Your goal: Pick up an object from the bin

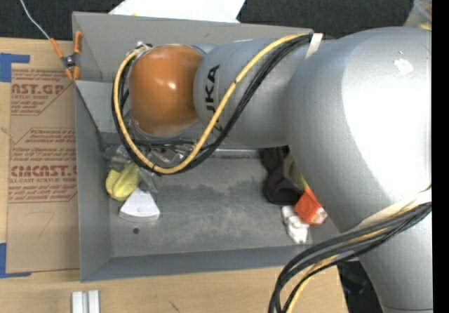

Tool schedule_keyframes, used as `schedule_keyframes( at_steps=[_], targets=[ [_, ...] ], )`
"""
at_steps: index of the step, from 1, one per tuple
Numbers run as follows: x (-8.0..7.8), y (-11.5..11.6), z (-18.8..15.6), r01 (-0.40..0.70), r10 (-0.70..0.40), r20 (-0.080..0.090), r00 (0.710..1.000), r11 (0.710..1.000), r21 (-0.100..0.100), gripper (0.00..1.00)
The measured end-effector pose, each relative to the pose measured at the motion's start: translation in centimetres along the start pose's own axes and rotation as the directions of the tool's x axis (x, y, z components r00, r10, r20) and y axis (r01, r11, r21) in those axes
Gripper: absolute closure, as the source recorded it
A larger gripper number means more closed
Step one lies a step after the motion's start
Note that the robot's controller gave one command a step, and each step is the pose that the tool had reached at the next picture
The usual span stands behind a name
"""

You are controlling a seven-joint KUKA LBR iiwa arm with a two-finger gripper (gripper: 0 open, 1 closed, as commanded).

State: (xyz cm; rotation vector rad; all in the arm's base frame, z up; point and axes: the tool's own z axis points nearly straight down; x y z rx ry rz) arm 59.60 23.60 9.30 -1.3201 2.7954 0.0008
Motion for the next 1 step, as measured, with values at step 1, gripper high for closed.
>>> schedule_keyframes(
  at_steps=[1],
  targets=[
    [0.31,-0.18,-0.15,0.171,-0.171,0.022,0.985,0.985,0.007,1.00]
  ],
)
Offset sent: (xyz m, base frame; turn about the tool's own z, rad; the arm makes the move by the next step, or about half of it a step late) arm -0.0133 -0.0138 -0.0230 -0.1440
